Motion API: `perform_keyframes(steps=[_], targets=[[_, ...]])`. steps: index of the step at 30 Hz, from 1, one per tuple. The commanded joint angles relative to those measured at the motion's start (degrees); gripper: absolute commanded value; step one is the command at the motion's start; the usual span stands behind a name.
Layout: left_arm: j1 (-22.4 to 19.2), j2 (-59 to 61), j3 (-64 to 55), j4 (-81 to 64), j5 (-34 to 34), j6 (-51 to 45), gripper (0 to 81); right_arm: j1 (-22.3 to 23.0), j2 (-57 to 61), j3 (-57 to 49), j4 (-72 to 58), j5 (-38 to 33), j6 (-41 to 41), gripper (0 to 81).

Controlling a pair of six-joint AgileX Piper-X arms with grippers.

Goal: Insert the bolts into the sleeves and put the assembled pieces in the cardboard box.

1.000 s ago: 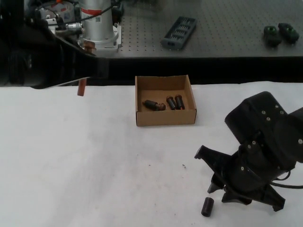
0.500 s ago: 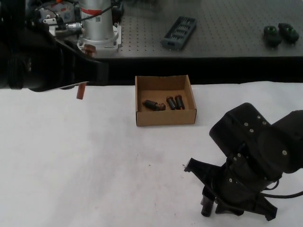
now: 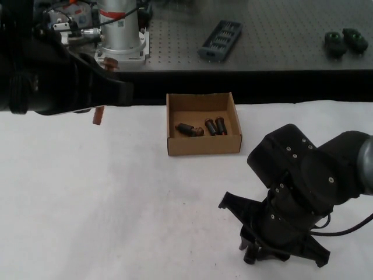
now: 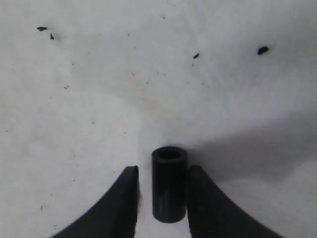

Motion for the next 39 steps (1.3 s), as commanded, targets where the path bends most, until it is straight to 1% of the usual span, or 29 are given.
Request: perform_keyframes(steps=[1,4,20,24,32,36,39], targets=[[0.2,-0.6,-0.6,-0.6,0.4,0.7,5.1,0.1,0.2,-0.5,1.3,0.0,-1.1,22.9],[0.2,-0.6,-0.6,-0.6,0.4,0.7,5.1,0.1,0.3,-0.5,1.9,0.4,-1.8,21.0],[0.2,-2.5,-0.6,-0.6,0.4,0.6,5.1,0.1,0.3,0.0,9.1,2.6,-8.2,20.8],[0.2,-2.5,-0.6,-0.6,0.4,0.6,5.1,0.1,0.3,-0.1,10.8,3.9,-12.0,17.8],[0.2,-2.5,-0.6,-0.6,0.4,0.6,5.1,0.1,0.3,-0.1,9.7,4.3,-14.5,12.1],[0.2,-2.5,-0.6,-0.6,0.4,0.6,5.1,0.1,0.3,-0.1,9.7,5.5,-17.3,12.1],[0.2,-2.5,-0.6,-0.6,0.3,0.6,5.1,0.1,0.3,-0.1,9.1,5.5,-21.6,12.1]])
